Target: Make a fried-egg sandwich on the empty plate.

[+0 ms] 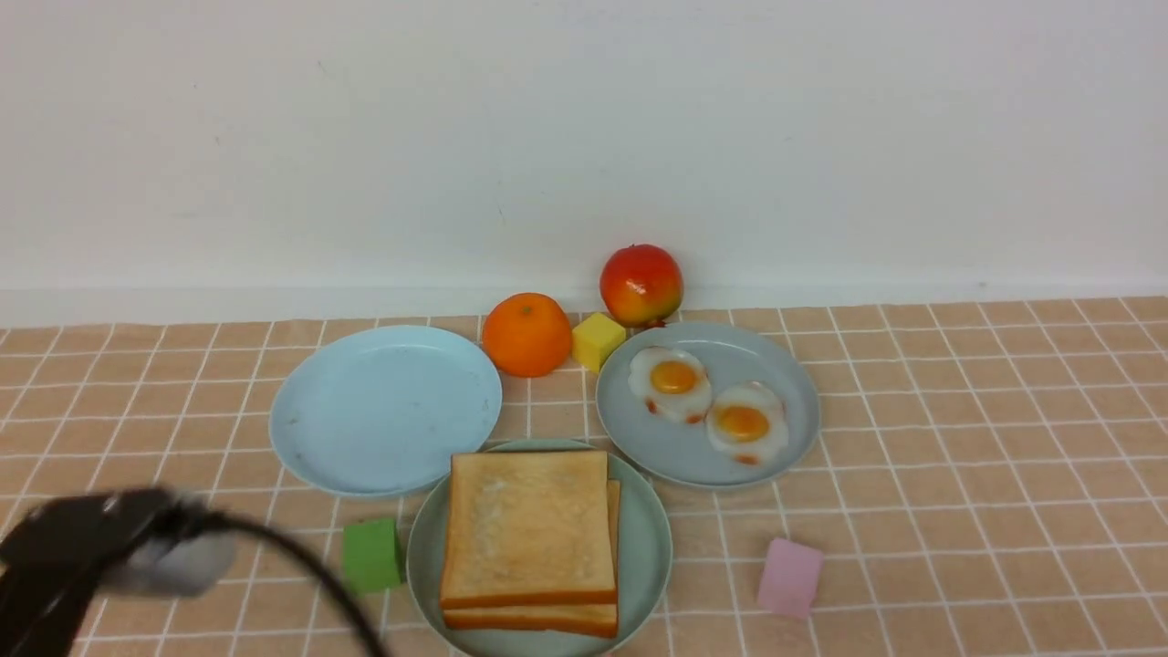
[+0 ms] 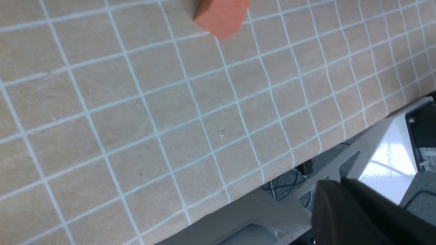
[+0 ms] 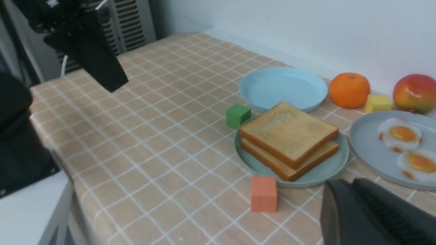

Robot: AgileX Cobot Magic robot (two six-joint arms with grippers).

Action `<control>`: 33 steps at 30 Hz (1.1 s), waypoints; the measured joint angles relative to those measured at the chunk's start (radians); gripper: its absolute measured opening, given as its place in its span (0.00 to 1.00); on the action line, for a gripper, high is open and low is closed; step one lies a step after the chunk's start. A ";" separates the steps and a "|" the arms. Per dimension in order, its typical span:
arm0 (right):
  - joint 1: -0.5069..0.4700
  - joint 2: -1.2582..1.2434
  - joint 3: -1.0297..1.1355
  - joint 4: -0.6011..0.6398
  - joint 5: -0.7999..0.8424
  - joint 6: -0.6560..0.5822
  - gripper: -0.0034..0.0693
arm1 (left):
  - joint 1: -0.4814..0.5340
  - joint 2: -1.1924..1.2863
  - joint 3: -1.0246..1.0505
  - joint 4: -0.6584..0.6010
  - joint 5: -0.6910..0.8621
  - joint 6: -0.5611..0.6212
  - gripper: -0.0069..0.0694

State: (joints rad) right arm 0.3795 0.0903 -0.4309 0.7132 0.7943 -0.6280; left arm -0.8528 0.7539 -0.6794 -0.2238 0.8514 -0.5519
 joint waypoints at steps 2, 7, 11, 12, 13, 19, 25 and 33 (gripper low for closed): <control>0.000 -0.004 0.000 -0.003 0.024 0.001 0.14 | -0.003 -0.021 0.007 0.007 -0.001 0.000 0.07; 0.000 -0.004 0.000 -0.008 0.095 0.002 0.16 | -0.005 -0.061 0.011 0.022 0.007 -0.001 0.07; 0.000 -0.009 0.000 -0.014 0.123 0.003 0.16 | -0.006 -0.061 0.011 0.025 0.008 -0.001 0.07; 0.000 -0.009 0.000 -0.014 0.125 0.003 0.16 | -0.006 -0.061 0.011 0.026 0.008 -0.001 0.07; 0.000 -0.009 0.000 -0.014 0.136 0.003 0.17 | -0.006 -0.061 0.011 0.031 0.008 -0.001 0.07; 0.000 -0.009 0.000 -0.014 0.151 0.003 0.18 | -0.006 -0.061 0.012 0.047 0.008 -0.001 0.07; 0.000 -0.009 0.000 -0.015 0.152 0.003 0.18 | -0.006 -0.106 0.044 0.194 -0.025 0.003 0.07; 0.000 -0.009 0.000 -0.018 0.153 0.003 0.20 | 0.150 -0.422 0.283 0.549 -0.282 -0.013 0.07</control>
State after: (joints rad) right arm 0.3795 0.0811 -0.4309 0.6956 0.9476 -0.6251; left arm -0.7025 0.3317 -0.3961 0.3256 0.5698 -0.5649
